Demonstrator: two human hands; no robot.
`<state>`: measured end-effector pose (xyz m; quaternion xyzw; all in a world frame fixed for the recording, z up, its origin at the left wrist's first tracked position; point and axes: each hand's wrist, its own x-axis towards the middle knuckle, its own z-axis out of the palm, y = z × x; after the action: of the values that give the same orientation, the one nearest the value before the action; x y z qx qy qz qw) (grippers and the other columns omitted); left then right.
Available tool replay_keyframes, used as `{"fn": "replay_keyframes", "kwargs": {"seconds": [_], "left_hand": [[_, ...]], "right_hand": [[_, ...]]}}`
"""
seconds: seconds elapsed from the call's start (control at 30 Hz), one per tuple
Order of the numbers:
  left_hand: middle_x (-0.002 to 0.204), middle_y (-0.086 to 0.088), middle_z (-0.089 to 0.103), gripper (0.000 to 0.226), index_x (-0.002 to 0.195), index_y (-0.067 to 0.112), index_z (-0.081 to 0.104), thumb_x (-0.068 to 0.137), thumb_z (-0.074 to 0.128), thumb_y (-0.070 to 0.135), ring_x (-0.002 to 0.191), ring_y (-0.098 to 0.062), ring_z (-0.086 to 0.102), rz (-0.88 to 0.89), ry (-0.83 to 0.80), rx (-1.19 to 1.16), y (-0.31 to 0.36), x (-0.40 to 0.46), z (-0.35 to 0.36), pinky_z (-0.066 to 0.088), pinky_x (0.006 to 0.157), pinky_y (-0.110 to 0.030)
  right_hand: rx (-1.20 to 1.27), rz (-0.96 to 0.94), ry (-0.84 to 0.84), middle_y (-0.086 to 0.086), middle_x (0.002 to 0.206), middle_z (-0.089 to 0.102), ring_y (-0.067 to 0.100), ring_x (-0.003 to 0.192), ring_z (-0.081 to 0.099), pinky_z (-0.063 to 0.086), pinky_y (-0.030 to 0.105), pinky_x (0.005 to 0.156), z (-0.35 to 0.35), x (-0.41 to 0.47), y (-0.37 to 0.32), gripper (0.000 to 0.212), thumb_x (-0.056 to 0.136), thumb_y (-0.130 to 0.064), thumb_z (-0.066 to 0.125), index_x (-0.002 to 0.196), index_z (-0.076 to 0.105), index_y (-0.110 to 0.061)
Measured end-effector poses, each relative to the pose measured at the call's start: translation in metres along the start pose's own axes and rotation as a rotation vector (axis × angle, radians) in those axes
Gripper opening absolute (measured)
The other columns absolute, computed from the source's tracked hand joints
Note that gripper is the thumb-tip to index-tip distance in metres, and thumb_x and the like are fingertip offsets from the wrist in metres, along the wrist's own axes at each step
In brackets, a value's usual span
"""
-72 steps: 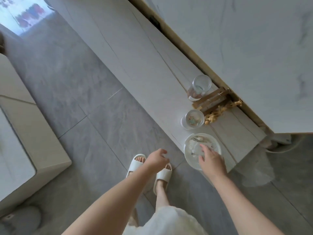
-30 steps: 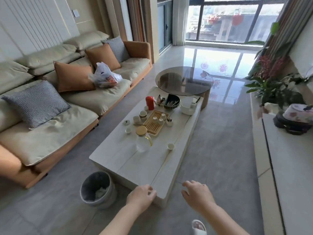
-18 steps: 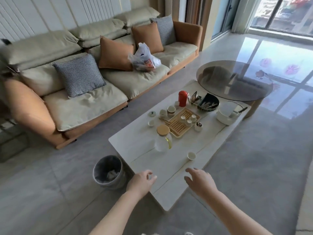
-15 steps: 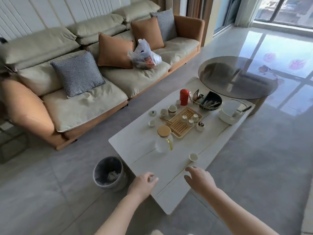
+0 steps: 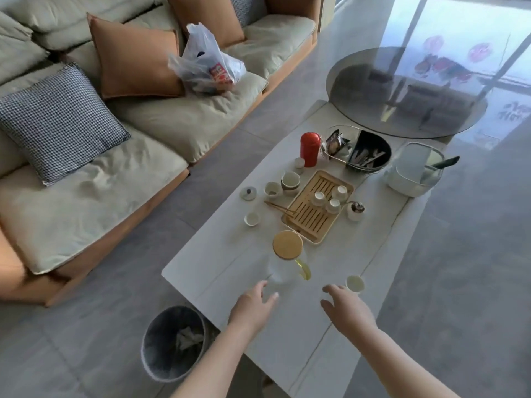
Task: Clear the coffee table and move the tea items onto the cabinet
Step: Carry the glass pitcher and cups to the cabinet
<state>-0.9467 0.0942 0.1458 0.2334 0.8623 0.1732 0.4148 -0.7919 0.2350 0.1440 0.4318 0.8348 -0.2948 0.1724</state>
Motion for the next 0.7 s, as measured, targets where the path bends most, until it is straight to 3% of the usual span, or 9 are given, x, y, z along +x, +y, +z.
{"fn": "replay_keyframes", "kwargs": {"seconds": [0.17, 0.4, 0.57, 0.63, 0.7], "left_hand": [[0.147, -0.005, 0.040, 0.060, 0.146, 0.023, 0.028, 0.093, 0.043, 0.048, 0.131, -0.021, 0.043, 0.040, 0.008, -0.059, 0.003, 0.083, 0.000, 0.039, 0.106, -0.038], [0.152, -0.008, 0.032, 0.073, 0.149, 0.020, 0.019, 0.090, 0.052, 0.047, 0.137, -0.023, 0.036, 0.074, 0.077, -0.210, 0.009, 0.174, 0.012, 0.034, 0.110, -0.044], [0.149, -0.004, 0.037, 0.088, 0.151, 0.017, 0.007, 0.086, 0.061, 0.041, 0.135, -0.022, 0.038, 0.067, 0.006, -0.294, 0.006, 0.203, 0.031, 0.033, 0.106, -0.033], [0.147, -0.004, 0.040, 0.088, 0.151, 0.015, 0.010, 0.085, 0.064, 0.039, 0.134, -0.023, 0.039, 0.005, -0.027, -0.400, 0.004, 0.209, 0.035, 0.032, 0.106, -0.032], [0.138, -0.002, 0.050, 0.071, 0.144, 0.016, 0.031, 0.085, 0.064, 0.038, 0.130, -0.023, 0.044, -0.027, -0.080, -0.496, 0.000, 0.211, 0.039, 0.037, 0.103, -0.031]], "right_hand": [[0.151, 0.093, 0.019, 0.000, 0.124, 0.055, 0.019, 0.118, 0.050, 0.046, 0.033, 0.089, 0.029, 0.065, -0.010, 0.036, 0.093, -0.035, 0.047, 0.127, 0.049, -0.021], [0.229, 0.121, 0.042, 0.002, 0.132, 0.050, 0.022, 0.123, 0.043, 0.040, 0.034, 0.093, 0.072, 0.138, -0.007, 0.043, 0.093, -0.033, 0.051, 0.132, 0.043, -0.019], [0.287, 0.097, 0.060, 0.007, 0.115, 0.059, 0.026, 0.107, 0.052, 0.042, 0.033, 0.083, 0.091, 0.161, -0.001, 0.032, 0.091, -0.027, 0.054, 0.120, 0.052, -0.015], [0.322, 0.107, 0.077, 0.006, 0.104, 0.061, 0.025, 0.096, 0.054, 0.041, 0.032, 0.073, 0.097, 0.164, 0.000, 0.020, 0.091, -0.024, 0.054, 0.108, 0.055, -0.014], [0.369, 0.120, 0.104, 0.004, 0.093, 0.060, 0.024, 0.085, 0.053, 0.039, 0.032, 0.066, 0.102, 0.166, 0.001, 0.012, 0.091, -0.023, 0.054, 0.098, 0.055, -0.013]]}}
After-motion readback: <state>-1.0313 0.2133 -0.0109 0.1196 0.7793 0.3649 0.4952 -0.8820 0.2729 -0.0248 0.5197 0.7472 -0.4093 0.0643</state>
